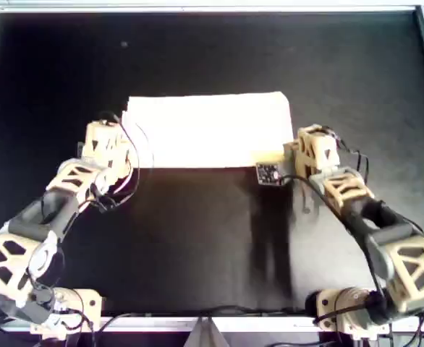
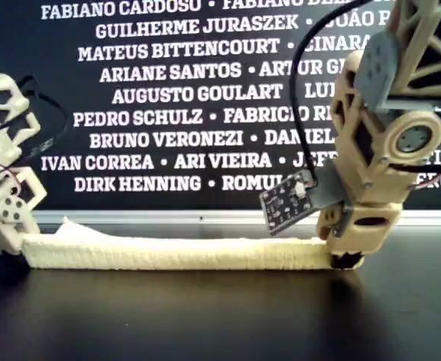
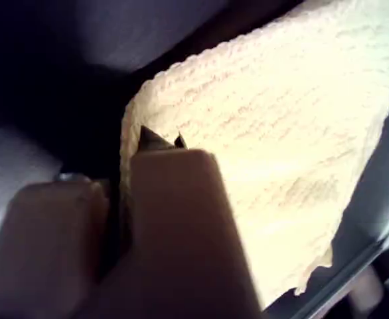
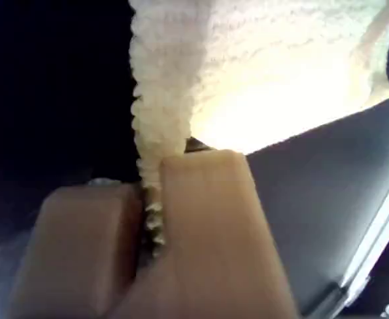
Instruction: Fold a cloth
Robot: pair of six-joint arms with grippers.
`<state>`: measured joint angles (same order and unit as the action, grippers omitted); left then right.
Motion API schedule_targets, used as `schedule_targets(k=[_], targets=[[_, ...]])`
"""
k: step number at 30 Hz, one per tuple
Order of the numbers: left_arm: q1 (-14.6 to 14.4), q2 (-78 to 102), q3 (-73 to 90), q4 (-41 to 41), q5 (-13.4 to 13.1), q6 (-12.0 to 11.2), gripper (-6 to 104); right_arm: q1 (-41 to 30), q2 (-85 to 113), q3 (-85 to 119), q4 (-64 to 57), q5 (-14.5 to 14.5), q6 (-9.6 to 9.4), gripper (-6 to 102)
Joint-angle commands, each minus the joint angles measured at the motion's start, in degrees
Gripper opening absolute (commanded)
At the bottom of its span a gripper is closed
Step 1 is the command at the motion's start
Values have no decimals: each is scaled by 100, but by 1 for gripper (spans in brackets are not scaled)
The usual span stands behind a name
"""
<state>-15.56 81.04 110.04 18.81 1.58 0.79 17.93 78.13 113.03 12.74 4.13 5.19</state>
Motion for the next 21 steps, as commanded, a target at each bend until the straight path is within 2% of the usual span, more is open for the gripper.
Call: schedule_targets(k=[1,9,17,19,21], targets=[[35,510,62,0,-53,53,-1,0,738,141,-220,18,-70,2],[26,668,422,0,-53,53,-1,0,1213,861,-220,18,-70,2],[26,677,721,9,-44,62,0,0,1230,976,-220,9,9,4],[26,765,879,9,-35,62,3,0,1239,976,-220,9,9,5],[-18,1028,1063,9,-26,62,10,0,1283,976,-220,9,9,11]])
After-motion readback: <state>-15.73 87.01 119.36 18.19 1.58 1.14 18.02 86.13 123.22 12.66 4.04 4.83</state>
